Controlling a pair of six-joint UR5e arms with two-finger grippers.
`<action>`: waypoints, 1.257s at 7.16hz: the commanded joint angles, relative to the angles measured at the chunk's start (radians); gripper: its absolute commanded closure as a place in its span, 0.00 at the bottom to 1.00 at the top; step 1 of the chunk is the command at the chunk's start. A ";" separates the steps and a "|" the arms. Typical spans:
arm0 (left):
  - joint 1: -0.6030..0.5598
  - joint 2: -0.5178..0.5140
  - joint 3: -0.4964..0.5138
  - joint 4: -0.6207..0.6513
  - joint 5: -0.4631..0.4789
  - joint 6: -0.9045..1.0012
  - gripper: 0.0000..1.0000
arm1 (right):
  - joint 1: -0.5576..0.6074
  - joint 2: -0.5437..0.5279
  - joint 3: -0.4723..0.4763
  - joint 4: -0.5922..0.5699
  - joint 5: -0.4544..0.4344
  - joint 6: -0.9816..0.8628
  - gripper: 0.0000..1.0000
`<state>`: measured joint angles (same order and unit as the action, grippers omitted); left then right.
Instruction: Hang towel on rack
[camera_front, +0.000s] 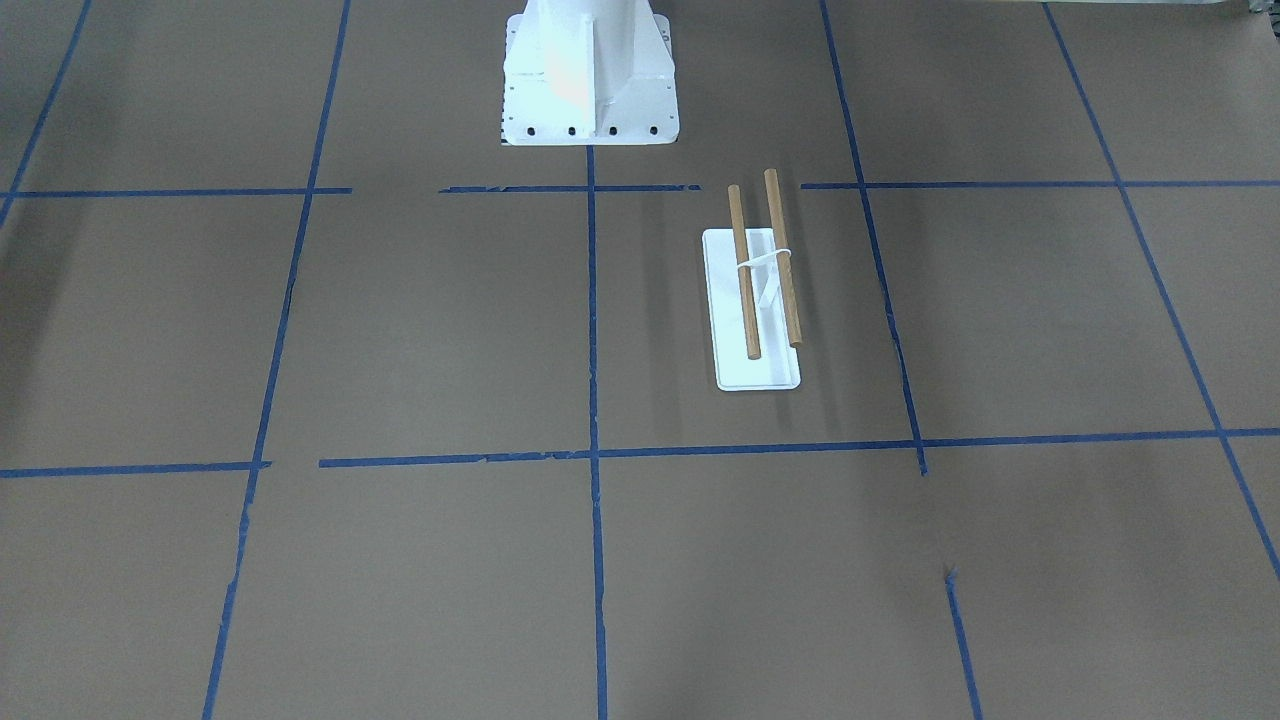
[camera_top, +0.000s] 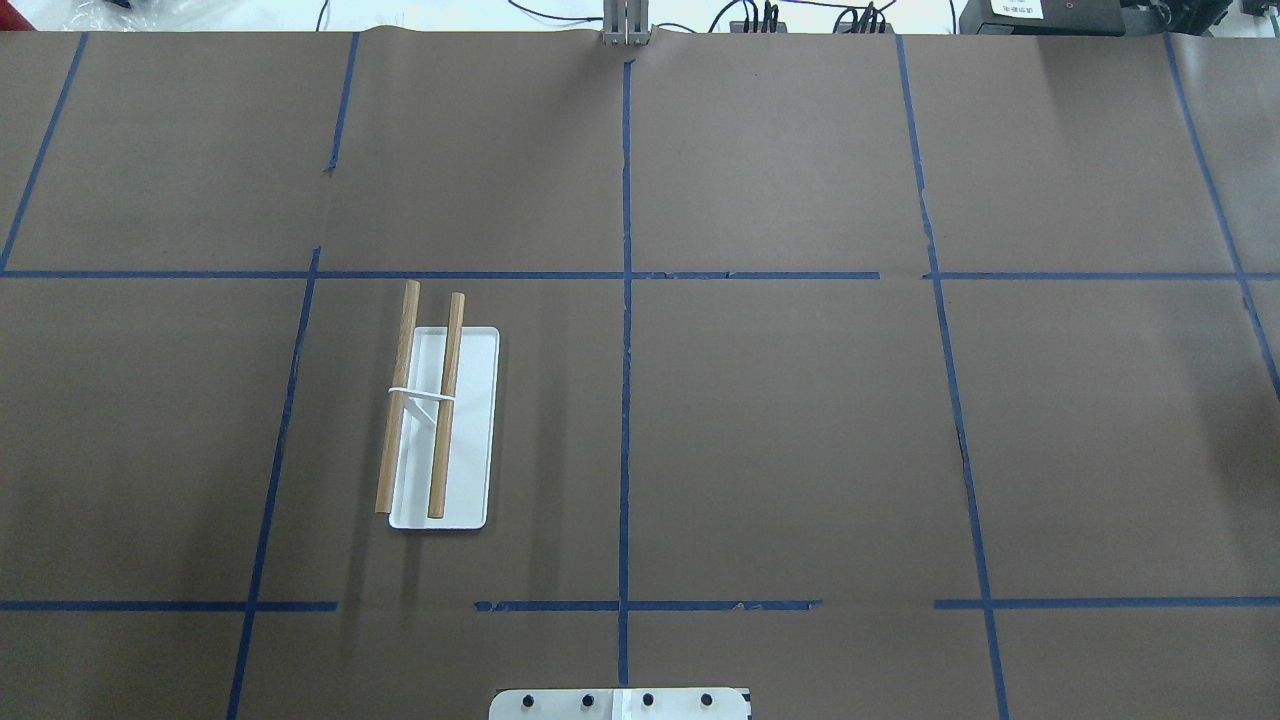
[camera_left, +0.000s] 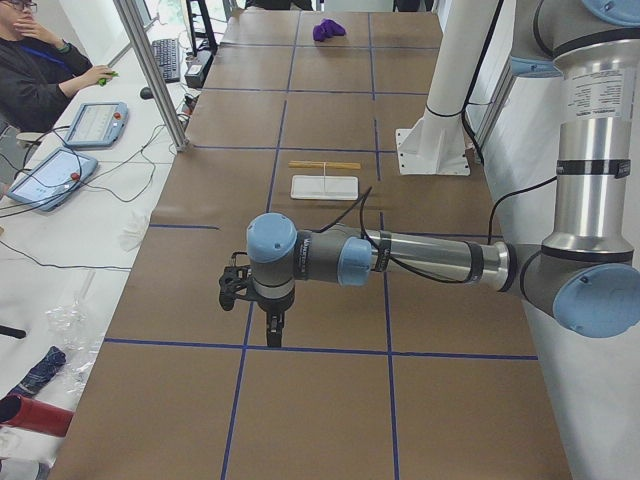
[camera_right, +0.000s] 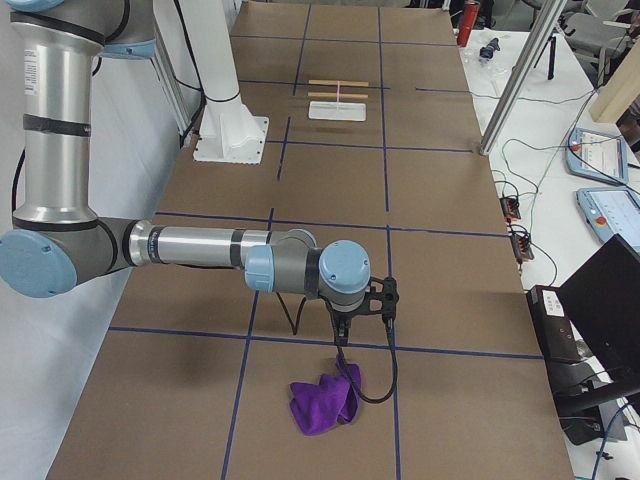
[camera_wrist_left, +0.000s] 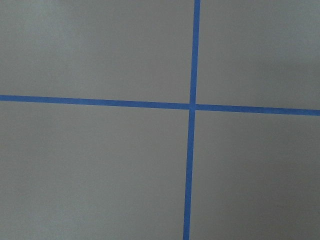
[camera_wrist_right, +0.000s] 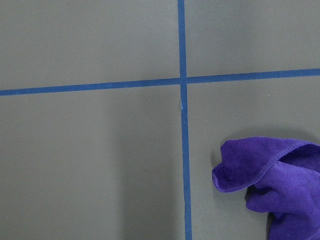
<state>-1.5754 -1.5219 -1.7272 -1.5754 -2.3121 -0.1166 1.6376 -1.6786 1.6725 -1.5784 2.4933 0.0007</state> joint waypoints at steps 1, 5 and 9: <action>0.000 0.002 -0.021 0.000 0.002 0.000 0.00 | -0.001 0.005 -0.122 0.091 -0.028 -0.095 0.00; -0.002 0.003 -0.043 0.000 0.003 0.000 0.00 | -0.077 0.022 -0.481 0.510 -0.157 -0.220 0.00; -0.002 0.003 -0.045 0.000 0.005 0.000 0.00 | -0.148 0.026 -0.505 0.523 -0.223 -0.219 0.40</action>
<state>-1.5769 -1.5187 -1.7707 -1.5754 -2.3077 -0.1166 1.4992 -1.6545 1.1696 -1.0576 2.2824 -0.2191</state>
